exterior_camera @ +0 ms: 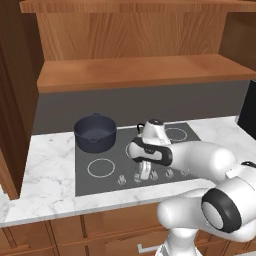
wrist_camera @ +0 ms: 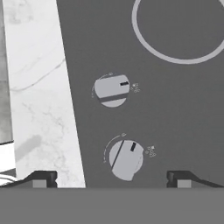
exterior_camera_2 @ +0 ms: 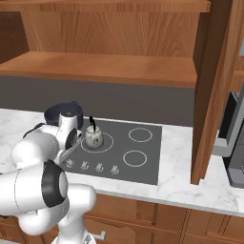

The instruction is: Pick the kettle from the cabinet and place it on a stove burner. Then pick the pot from the counter and place it on another stove burner. Finally, turn both burners on.

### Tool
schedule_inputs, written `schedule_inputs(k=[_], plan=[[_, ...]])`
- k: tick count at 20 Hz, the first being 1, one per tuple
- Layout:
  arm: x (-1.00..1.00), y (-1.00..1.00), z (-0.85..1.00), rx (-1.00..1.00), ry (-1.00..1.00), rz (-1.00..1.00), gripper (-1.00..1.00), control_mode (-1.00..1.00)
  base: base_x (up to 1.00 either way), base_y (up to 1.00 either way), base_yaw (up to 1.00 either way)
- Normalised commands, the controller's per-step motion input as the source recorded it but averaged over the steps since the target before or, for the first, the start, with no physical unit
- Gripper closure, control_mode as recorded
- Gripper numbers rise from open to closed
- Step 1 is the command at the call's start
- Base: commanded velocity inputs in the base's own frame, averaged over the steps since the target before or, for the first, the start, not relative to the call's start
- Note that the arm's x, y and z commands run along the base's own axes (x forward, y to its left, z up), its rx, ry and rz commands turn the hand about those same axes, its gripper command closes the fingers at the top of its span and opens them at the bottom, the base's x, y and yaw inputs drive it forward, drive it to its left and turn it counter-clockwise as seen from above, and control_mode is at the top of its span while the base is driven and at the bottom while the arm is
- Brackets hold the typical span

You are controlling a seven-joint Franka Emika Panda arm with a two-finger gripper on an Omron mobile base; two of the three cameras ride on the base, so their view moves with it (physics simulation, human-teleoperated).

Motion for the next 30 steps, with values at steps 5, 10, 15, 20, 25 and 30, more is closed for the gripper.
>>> schedule_inputs(k=[5,10,15,20,25,30], plan=[[-0.23,0.00,0.14,0.00,0.00,0.00,-1.00,-1.00,0.00,0.00,0.00],[-0.27,0.00,0.09,0.00,0.00,-0.04,-1.00,-1.00,0.00,0.00,0.00],[-0.25,-0.02,0.08,0.00,0.00,-0.08,-1.00,-1.00,0.00,0.00,0.00],[-0.13,-0.03,0.14,0.00,0.00,-0.14,-1.00,-1.00,0.00,0.00,0.00],[-0.10,-0.03,0.10,0.00,0.00,-0.18,-1.00,-1.00,0.00,0.00,0.00],[-0.05,-0.09,0.07,0.00,0.00,-0.21,-1.00,-1.00,0.00,0.00,0.00]])
